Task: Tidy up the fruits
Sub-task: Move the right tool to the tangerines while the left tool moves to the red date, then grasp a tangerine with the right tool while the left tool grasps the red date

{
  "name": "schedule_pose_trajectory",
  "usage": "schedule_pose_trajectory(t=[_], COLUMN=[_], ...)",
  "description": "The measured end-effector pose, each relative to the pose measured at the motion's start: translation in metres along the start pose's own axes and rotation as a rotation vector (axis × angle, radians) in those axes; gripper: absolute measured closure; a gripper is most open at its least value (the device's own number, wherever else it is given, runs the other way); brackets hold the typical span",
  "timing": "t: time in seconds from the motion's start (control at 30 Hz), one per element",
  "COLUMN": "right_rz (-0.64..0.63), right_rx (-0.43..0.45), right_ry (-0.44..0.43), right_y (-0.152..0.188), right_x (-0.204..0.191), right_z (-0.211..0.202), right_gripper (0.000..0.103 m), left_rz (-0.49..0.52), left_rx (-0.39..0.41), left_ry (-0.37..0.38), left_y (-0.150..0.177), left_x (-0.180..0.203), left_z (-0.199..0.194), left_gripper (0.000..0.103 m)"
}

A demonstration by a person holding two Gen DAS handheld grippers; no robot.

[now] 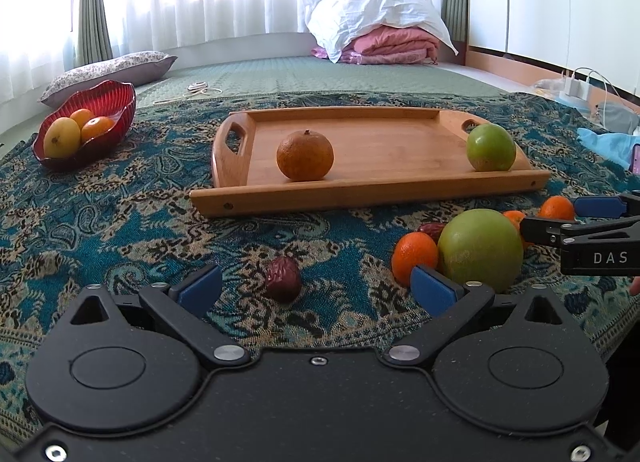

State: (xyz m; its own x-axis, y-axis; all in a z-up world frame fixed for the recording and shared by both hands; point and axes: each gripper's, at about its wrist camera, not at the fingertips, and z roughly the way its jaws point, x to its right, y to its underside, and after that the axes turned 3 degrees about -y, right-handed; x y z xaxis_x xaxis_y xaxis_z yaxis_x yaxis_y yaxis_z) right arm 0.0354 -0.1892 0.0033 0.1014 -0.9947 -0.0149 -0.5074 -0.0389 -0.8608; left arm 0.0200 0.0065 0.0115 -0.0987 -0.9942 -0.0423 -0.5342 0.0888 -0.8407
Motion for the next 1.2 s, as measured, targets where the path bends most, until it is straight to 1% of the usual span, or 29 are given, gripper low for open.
schedule_pose_trajectory(t=[0.07, 0.1, 0.13, 0.2, 0.33, 0.37, 0.43, 0.47, 0.53, 0.67, 0.77, 0.87, 0.97, 1.03, 1.1, 1.2], right_rz=[0.0, 0.0, 0.001, 0.005, -0.006, -0.012, -0.016, -0.014, -0.004, 0.016, 0.015, 0.01, 0.01, 0.011, 0.011, 0.01], right_rx=[0.001, 0.005, 0.008, 0.015, 0.028, 0.033, 0.036, 0.034, 0.03, 0.015, 0.004, -0.004, -0.009, -0.011, -0.013, -0.02], right_ry=[-0.003, 0.0, 0.003, 0.004, 0.025, 0.034, 0.047, 0.05, 0.057, 0.052, 0.05, 0.049, 0.05, 0.049, 0.049, 0.057], right_y=[0.001, 0.002, 0.002, 0.003, 0.004, 0.005, 0.004, 0.004, 0.005, 0.006, 0.006, 0.008, 0.009, 0.009, 0.009, 0.01], right_x=[0.0, -0.001, -0.001, 0.0, 0.002, 0.003, 0.005, 0.007, 0.01, 0.013, 0.01, 0.008, 0.009, 0.009, 0.009, 0.009], right_z=[-0.001, -0.001, -0.002, -0.004, -0.01, -0.011, -0.014, -0.015, -0.015, -0.011, -0.007, -0.003, 0.0, 0.001, 0.003, 0.007], right_gripper=[0.01, 0.011, 0.014, 0.018, 0.031, 0.033, 0.042, 0.044, 0.05, 0.053, 0.055, 0.056, 0.057, 0.057, 0.057, 0.057], left_rz=[-0.003, -0.004, -0.005, -0.005, -0.007, -0.003, 0.002, 0.002, -0.005, -0.034, -0.037, -0.037, -0.035, -0.031, -0.025, -0.027], left_rx=[-0.001, 0.001, 0.002, 0.001, 0.014, 0.022, 0.027, 0.022, 0.004, -0.025, -0.04, -0.043, -0.041, -0.04, -0.038, -0.036], left_ry=[0.003, 0.002, -0.002, -0.007, -0.041, -0.047, -0.054, -0.051, -0.04, -0.029, -0.034, -0.038, -0.035, -0.037, -0.038, -0.035], left_y=[0.001, 0.001, 0.002, 0.002, 0.002, 0.002, 0.002, 0.001, 0.001, 0.002, 0.004, 0.004, 0.003, 0.003, 0.003, 0.002], left_x=[0.0, 0.0, 0.0, 0.0, -0.003, -0.003, -0.005, -0.006, -0.008, -0.01, -0.008, -0.007, -0.006, -0.006, -0.006, -0.007], left_z=[0.0, -0.001, -0.001, -0.001, -0.005, -0.006, -0.007, -0.006, -0.004, 0.002, 0.006, 0.01, 0.011, 0.012, 0.013, 0.013], left_gripper=[0.006, 0.009, 0.016, 0.022, 0.04, 0.042, 0.046, 0.047, 0.056, 0.058, 0.058, 0.06, 0.067, 0.075, 0.079, 0.081])
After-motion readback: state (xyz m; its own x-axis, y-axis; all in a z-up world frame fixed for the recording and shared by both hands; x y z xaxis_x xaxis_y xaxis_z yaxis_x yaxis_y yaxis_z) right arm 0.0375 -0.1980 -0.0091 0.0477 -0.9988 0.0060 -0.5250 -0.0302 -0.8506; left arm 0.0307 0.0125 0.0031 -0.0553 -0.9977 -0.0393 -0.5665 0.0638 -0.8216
